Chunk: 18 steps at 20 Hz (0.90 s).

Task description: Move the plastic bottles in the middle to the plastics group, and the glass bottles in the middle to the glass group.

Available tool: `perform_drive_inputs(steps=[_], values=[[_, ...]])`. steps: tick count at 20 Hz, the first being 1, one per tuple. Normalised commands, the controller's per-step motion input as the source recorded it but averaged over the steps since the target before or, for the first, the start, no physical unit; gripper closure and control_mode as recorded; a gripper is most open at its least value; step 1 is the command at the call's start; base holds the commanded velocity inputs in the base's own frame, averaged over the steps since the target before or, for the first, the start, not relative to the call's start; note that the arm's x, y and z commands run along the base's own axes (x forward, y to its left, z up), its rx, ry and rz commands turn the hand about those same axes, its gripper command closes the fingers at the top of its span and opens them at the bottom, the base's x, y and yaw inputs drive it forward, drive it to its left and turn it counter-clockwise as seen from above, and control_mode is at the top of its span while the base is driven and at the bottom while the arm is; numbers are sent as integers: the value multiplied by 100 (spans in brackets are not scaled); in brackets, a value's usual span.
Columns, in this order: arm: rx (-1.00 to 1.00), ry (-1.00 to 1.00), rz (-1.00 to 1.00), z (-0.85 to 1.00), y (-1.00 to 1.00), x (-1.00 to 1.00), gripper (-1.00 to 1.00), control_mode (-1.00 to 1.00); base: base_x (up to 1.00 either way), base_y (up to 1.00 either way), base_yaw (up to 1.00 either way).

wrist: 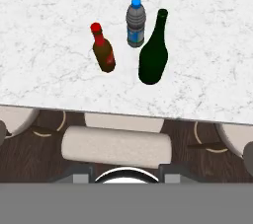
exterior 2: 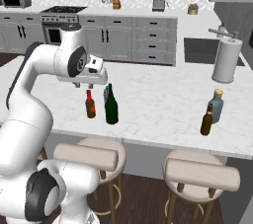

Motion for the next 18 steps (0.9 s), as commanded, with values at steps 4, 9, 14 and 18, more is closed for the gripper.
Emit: perform_drive_inputs(steps=[4, 9, 14, 18], values=[[2, -1, 0, -15, -17, -10, -100, -100, 0, 0, 0], [0, -24, 0, -33, -26, -14, -100, -100, 0, 0, 0], [0, -30, -2, -55, -18, 21, -100, -100, 0, 0, 0], [6, 2, 1, -13, -1, 51, -100, -100, 0, 0, 0]])
